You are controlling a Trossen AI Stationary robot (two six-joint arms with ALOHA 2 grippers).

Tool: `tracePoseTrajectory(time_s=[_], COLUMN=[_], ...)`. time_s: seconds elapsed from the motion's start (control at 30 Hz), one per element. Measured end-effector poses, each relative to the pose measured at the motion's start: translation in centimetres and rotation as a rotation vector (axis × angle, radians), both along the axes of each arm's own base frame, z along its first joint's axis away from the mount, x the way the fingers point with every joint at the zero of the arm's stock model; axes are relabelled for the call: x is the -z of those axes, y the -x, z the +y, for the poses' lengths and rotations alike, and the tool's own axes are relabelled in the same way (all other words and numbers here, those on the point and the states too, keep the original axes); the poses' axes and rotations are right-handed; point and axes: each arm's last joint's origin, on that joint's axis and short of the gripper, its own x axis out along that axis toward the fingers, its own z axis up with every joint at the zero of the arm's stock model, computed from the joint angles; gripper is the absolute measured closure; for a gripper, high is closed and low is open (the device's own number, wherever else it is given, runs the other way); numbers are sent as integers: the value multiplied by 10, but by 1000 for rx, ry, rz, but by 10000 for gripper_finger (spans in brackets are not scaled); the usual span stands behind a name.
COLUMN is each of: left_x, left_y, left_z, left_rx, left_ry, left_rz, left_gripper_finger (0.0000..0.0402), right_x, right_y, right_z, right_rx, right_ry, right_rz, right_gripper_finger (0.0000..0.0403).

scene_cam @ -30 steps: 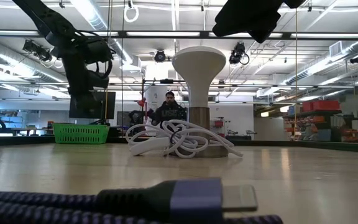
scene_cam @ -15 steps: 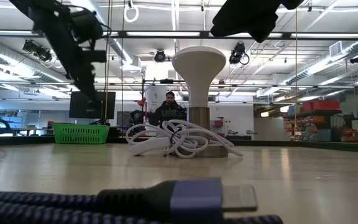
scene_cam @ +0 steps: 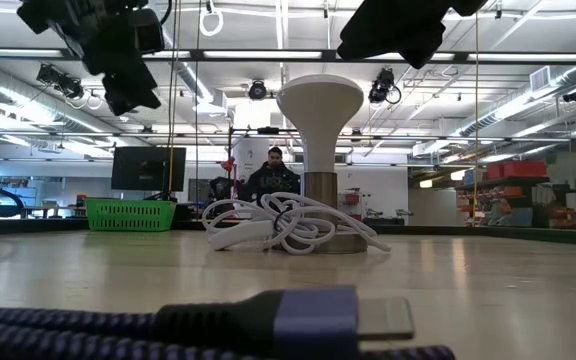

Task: Pick & Place USB Port
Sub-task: Put the green black charger cable into the yellow basket

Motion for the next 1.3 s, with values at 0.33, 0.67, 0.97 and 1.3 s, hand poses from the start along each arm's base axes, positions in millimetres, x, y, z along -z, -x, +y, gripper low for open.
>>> tracePoseTrajectory(time_s=[0.33,0.67,0.97,1.3], left_x=[1,8,30,64], left_y=[-5,3,-1,0], left_z=[-59,-121,-181,-233], left_rx=[92,106,147,148], left_ry=[55,84,135,266], left_rz=[41,88,99,193], left_gripper_finger=[242,242,242,243], right_x=[0,0,0,0], right_y=[0,0,0,0], right_z=[0,0,0,0], right_rx=[-2,-2,-1,-1], right_ry=[-1,-2,-1,-1], right_rz=[1,1,1,0], right_gripper_finger=[328,328,328,328])
